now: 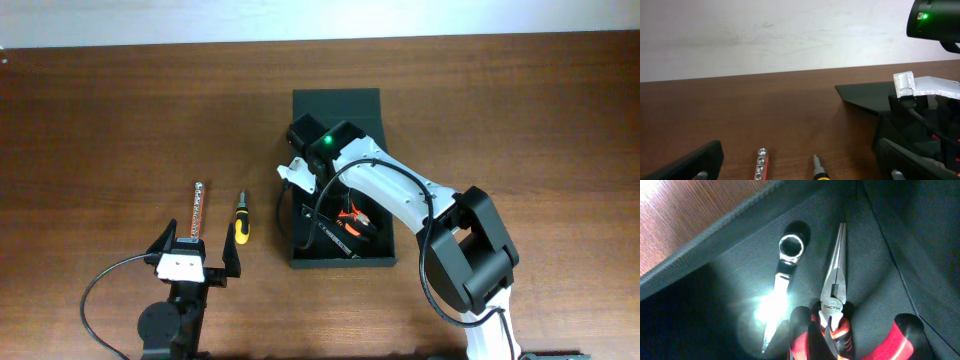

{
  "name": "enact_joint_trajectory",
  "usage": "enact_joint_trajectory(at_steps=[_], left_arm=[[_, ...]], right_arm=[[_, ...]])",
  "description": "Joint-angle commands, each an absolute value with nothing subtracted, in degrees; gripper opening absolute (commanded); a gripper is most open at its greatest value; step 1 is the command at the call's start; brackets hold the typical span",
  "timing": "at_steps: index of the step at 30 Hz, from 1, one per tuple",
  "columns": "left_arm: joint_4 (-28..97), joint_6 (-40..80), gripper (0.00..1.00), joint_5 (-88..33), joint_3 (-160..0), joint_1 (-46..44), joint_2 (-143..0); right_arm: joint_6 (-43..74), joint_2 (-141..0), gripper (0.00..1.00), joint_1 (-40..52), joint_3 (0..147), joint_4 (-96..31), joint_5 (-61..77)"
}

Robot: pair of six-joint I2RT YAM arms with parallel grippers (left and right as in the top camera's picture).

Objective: Pack container
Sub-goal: 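Lower the cutters into the box and open the right gripper, then raise the right gripper and move it back to the right side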

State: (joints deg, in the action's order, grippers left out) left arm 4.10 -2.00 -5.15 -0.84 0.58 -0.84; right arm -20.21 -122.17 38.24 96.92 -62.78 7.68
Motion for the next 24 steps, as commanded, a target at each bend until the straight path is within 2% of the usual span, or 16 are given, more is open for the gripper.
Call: enact_joint_trajectory(at_steps=[1, 4, 6, 8, 11, 16, 18, 24], left_arm=[[4.3, -2.9, 0.99, -4.7, -0.5, 1.0, -0.4], [4.3, -2.9, 0.99, -4.7, -0.5, 1.0, -0.4], [4.3, -2.9, 0.99, -4.7, -0.5, 1.0, -0.4], [4.3, -2.9, 0.99, -4.7, -0.5, 1.0, -0.4], [4.3, -2.9, 0.99, -4.8, -0.5, 1.0, -0.4], [4.3, -2.9, 0.99, -4.7, -0.5, 1.0, -0.4], [4.3, -2.9, 0.99, -4.7, -0.5, 1.0, -0.4], [4.3, -2.9, 0.99, -4.7, -0.5, 1.0, -0.4]], right_arm=[[-20.7, -122.3, 0.10, 38.2, 96.6, -62.7, 8.4], [-20.7, -122.3, 0.13, 38.2, 96.6, -62.7, 8.4], [-20.7, -122.3, 0.23, 38.2, 96.6, -62.7, 8.4], [-20.7, -122.3, 0.27, 38.2, 96.6, -62.6, 8.4], [-20.7, -122.3, 0.39, 38.2, 96.6, -62.5, 8.4], [-20.7, -122.3, 0.79, 38.2, 97.1, -62.7, 8.4], [-20.7, -122.3, 0.99, 38.2, 98.7, -63.8, 8.3], [-20.5, -122.3, 0.99, 38.2, 109.2, -70.4, -0.4]])
